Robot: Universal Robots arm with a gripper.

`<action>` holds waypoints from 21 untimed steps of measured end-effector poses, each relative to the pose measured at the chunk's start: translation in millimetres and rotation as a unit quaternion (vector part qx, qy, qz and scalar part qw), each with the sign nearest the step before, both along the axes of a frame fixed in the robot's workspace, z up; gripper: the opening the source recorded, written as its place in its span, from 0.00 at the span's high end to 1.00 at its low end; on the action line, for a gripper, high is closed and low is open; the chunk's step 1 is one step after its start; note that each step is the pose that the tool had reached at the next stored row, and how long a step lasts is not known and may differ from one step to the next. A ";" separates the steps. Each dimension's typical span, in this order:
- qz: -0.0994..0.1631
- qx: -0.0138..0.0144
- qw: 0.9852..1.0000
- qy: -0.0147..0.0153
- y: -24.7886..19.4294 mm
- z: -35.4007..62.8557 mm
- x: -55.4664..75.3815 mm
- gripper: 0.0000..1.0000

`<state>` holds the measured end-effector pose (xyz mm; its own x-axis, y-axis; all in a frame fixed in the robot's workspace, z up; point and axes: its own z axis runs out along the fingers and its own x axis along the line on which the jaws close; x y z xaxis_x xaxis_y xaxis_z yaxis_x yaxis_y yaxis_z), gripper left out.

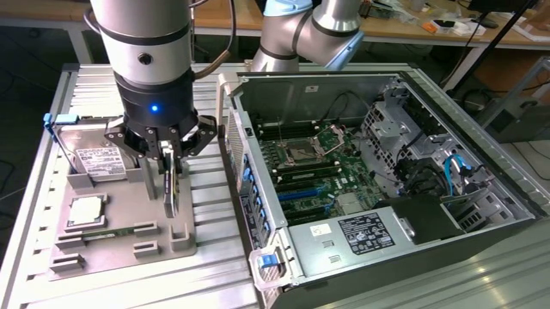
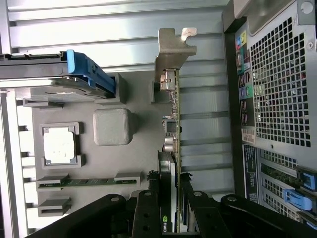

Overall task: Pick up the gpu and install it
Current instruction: 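Pick up the gpu and move the gpu toward the slot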

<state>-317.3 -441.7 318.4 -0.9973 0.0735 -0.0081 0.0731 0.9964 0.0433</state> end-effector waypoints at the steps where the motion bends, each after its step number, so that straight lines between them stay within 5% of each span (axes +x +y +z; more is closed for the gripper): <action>1: 0.000 0.000 1.000 0.000 0.0 0.3 0.0 0.73; 21: -0.002 0.000 1.000 0.001 0.0 6.6 0.0 0.73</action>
